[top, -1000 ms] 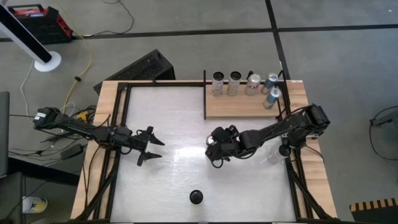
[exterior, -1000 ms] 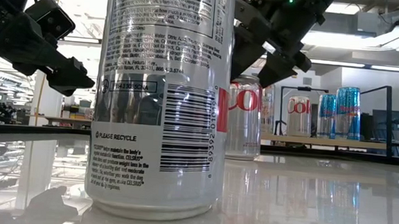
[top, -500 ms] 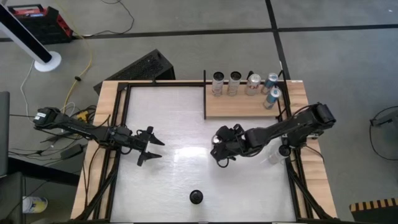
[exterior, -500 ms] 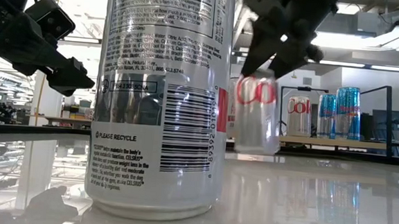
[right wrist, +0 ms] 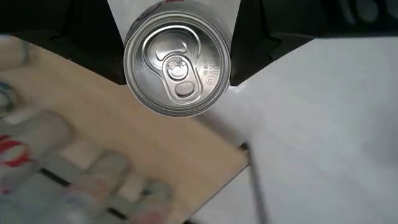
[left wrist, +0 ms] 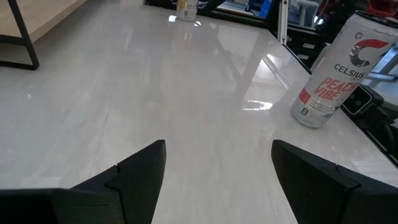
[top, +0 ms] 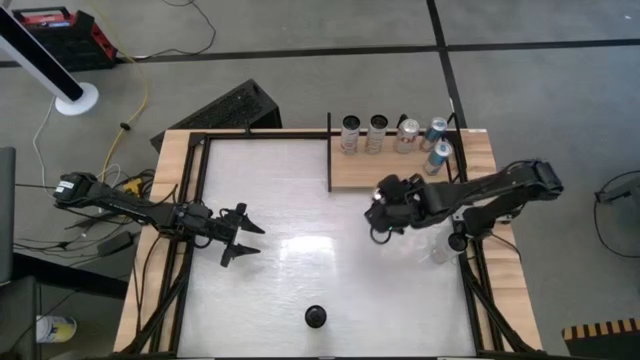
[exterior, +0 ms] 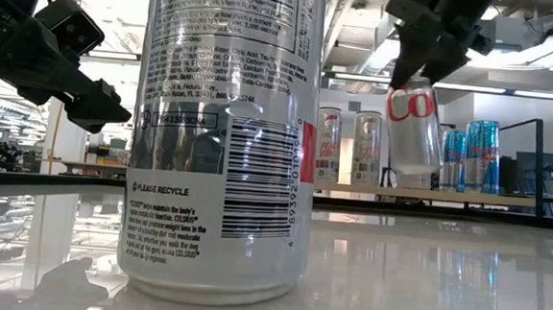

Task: Place canned beverage on shelf
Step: Put the silver soda can on the shelf aligned with the other silver soda can

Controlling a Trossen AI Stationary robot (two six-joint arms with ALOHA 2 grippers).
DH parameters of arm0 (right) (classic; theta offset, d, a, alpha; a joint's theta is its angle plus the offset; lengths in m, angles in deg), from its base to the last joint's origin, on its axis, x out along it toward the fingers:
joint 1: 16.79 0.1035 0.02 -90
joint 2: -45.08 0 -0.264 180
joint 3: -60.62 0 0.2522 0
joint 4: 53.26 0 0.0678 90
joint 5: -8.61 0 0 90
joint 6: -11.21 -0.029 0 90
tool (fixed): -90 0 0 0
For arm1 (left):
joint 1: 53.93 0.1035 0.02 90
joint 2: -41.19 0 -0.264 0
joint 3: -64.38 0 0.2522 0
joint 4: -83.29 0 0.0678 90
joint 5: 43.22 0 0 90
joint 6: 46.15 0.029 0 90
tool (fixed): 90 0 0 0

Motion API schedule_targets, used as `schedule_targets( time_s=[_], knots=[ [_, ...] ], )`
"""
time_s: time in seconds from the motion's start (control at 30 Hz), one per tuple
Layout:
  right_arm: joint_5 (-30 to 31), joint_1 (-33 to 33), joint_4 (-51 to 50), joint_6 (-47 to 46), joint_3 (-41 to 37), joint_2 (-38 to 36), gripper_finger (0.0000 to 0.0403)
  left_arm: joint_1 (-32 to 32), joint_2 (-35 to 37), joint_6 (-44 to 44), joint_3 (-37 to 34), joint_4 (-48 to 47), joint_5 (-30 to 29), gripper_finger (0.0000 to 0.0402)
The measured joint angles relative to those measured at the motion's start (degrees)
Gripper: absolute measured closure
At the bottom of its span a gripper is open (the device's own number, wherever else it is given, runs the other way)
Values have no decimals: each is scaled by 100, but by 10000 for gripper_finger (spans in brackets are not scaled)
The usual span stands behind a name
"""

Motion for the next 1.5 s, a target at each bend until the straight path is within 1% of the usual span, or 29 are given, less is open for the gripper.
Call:
schedule_targets(
  time_s=[0.13, 0.23, 0.33, 0.4, 0.47, 0.67, 0.9, 1.07, 1.23, 1.43, 1.5],
  knots=[
    [132, -395, 90, 23, -507, -564, 130, 0, 0, 16, 1, -1, -2, 125],
    [126, -811, 388, 222, -1098, -1007, 130, 0, 0, 49, 2, 2, -4, 125],
    [-104, -1312, 997, 664, -1621, -1416, 130, 0, 0, 55, 1, 7, -4, 125],
    [-336, -1601, 1395, 905, -1860, -1637, 130, -1, 0, 55, 0, 9, -7, 125],
    [-432, -1832, 1726, 1160, -2025, -1813, 130, 0, 0, 57, 0, 18, -9, 125],
    [-672, -2256, 1823, 1464, -2073, -2127, 130, -1, 0, 52, 1, 8, -61, 125],
    [-734, -2427, 1788, 1550, -2073, -2217, 130, -2, -1, 79, 0, -4, -57, 125],
    [-603, -2589, 1667, 1612, -2073, -2157, 130, -2, 0, 72, 0, -6, -57, 125],
    [-325, -2791, 1564, 1565, -2073, -2166, 130, -1, 0, 50, 0, -35, -55, 125],
    [-319, -2954, 1575, 1566, -2073, -2099, 129, -2, -2, 58, 0, -107, -59, 125],
    [-320, -2991, 1583, 1564, -2071, -2057, 118, -2, 0, 63, 0, -100, -59, 125]
  ],
)
